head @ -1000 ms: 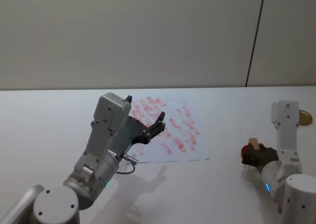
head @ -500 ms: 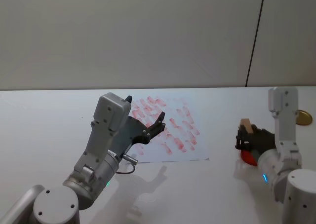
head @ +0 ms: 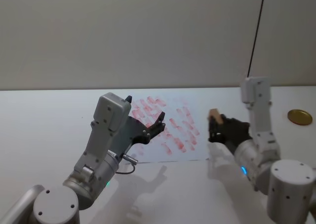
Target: Use the one hand to pick up the stamp and affix it onto the A4 paper.
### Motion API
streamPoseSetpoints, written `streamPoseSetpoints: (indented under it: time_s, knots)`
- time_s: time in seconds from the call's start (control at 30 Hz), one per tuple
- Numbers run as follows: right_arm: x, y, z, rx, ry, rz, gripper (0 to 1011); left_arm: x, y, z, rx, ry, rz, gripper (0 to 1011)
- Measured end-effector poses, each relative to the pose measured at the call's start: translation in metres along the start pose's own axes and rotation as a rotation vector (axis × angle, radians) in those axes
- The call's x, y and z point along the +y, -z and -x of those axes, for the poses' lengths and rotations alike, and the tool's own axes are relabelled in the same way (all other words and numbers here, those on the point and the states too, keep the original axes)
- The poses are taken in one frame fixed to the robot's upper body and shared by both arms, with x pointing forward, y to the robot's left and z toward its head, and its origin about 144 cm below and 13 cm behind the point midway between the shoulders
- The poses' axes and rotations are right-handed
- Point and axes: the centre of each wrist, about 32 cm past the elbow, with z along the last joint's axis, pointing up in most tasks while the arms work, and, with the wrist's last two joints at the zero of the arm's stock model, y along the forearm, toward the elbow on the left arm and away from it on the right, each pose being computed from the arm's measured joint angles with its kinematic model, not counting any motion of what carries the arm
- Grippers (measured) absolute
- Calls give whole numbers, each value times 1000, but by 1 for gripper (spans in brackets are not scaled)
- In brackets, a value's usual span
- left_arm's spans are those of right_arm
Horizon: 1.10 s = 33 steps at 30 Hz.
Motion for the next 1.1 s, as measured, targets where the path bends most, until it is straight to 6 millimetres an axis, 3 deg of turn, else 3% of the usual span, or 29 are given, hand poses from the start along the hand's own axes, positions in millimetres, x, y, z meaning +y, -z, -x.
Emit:
streamPoseSetpoints:
  time_s: [0.6,1.1]
  knots:
    - [51,0,26,16,-136,181,216,0,0,0,0,0,0,993]
    - [67,1,30,31,-99,266,216,0,0,0,0,0,0,993]
